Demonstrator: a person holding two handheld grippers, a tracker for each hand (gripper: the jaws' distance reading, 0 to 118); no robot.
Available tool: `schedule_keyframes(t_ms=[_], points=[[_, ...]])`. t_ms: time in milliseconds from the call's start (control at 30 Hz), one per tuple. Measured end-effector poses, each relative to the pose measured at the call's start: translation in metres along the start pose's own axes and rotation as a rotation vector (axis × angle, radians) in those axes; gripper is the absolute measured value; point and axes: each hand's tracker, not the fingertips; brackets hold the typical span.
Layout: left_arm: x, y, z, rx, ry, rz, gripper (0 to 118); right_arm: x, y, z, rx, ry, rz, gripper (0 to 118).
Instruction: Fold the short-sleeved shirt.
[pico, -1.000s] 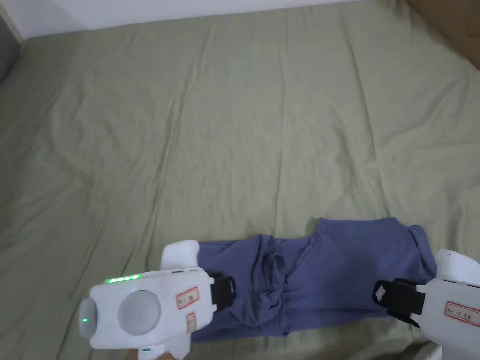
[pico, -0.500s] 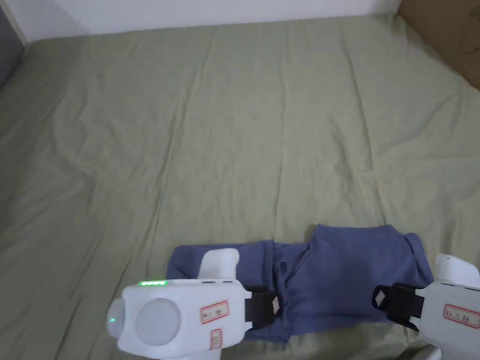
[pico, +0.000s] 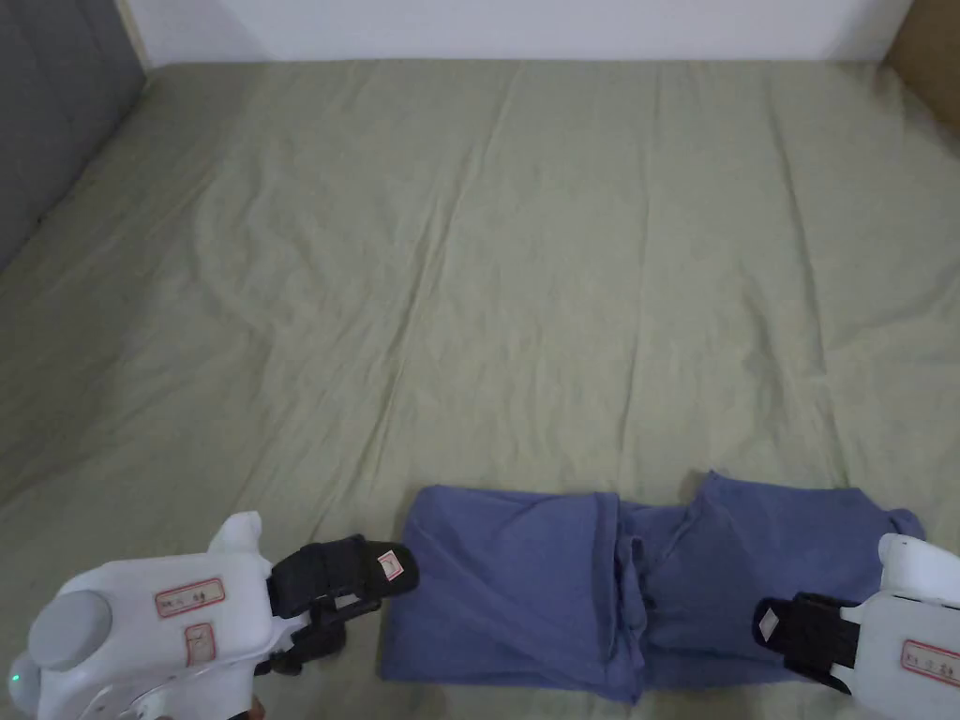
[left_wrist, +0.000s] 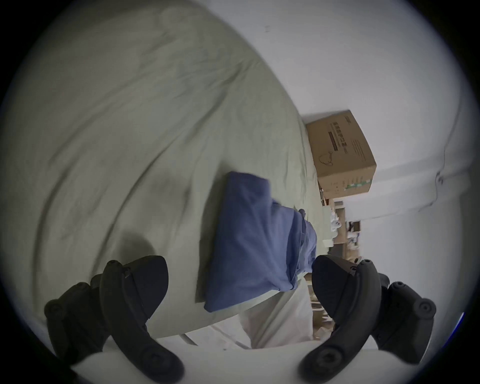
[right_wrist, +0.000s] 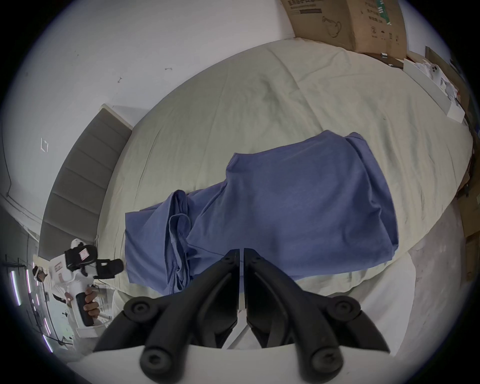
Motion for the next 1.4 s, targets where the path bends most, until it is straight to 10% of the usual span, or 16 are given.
schedule_keyframes(t_ms=[200, 233, 267, 300, 467, 900, 1400], points=[[-0.014, 0.005, -0.039, -0.042, -0.217, 0.025, 103, -0.009, 0.003, -0.002, -0.014, -0.014, 0.021, 4], [-0.015, 0.006, -0.048, -0.062, -0.196, 0.02, 85, -0.011, 0.004, -0.003, -0.022, -0.015, 0.027, 4], [-0.014, 0.006, -0.057, -0.108, -0.086, -0.027, 36, -0.012, 0.004, -0.005, -0.027, -0.017, 0.033, 4], [-0.012, 0.005, -0.064, -0.127, 0.022, -0.091, 13, -0.014, 0.004, -0.006, -0.028, -0.02, 0.036, 4], [-0.011, 0.012, -0.027, -0.061, -0.108, -0.126, 12, -0.02, 0.007, -0.009, -0.039, -0.019, 0.051, 4], [-0.036, 0.022, 0.13, 0.19, 0.206, -0.071, 12, -0.016, 0.011, -0.025, -0.05, 0.027, 0.062, 4], [0.186, -0.028, 0.008, 0.096, 0.227, -0.525, 12, 0.047, 0.012, -0.004, 0.02, 0.034, -0.082, 4]])
